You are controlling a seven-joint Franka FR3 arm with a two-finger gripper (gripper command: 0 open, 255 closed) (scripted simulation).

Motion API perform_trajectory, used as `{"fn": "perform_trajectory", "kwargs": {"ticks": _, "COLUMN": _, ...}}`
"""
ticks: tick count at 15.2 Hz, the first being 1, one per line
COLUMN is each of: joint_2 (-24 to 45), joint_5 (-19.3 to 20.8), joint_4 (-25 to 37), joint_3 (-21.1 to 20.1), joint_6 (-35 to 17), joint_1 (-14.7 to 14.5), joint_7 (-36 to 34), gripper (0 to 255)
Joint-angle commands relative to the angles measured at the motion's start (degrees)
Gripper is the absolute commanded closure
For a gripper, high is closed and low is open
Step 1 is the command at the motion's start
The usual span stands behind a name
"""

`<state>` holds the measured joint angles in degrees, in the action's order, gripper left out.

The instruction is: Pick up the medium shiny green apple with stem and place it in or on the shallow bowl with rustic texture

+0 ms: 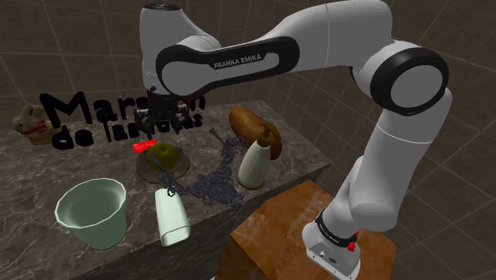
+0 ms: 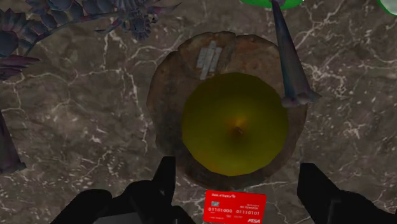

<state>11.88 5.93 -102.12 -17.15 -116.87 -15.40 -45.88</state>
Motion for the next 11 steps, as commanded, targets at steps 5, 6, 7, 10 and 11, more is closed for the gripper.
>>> {"fn": "perform_trajectory", "kwargs": {"ticks": 5, "joint_2": -1.1, "joint_5": -0.5, "joint_4": 2.4, "joint_3": -0.1, "joint_6": 3.5, "joint_1": 0.0, "joint_7": 0.3, "gripper": 0}}
{"fn": "perform_trajectory", "kwargs": {"ticks": 6, "joint_2": -1.6, "joint_5": -0.7, "joint_4": 3.7, "joint_3": -0.2, "joint_6": 5.2, "joint_1": 0.0, "joint_7": 0.5, "gripper": 0}}
{"fn": "perform_trajectory", "kwargs": {"ticks": 7, "joint_2": -1.9, "joint_5": -0.8, "joint_4": 4.8, "joint_3": -0.2, "joint_6": 6.6, "joint_1": 0.0, "joint_7": 0.5, "gripper": 0}}
{"fn": "perform_trajectory", "kwargs": {"ticks": 10, "joint_2": -1.9, "joint_5": -0.8, "joint_4": 4.8, "joint_3": -0.2, "joint_6": 6.6, "joint_1": 0.0, "joint_7": 0.5, "gripper": 0}}
{"fn": "perform_trajectory", "kwargs": {"ticks": 11, "joint_2": -1.9, "joint_5": -0.8, "joint_4": 4.8, "joint_3": -0.2, "joint_6": 6.6, "joint_1": 0.0, "joint_7": 0.5, "gripper": 0}}
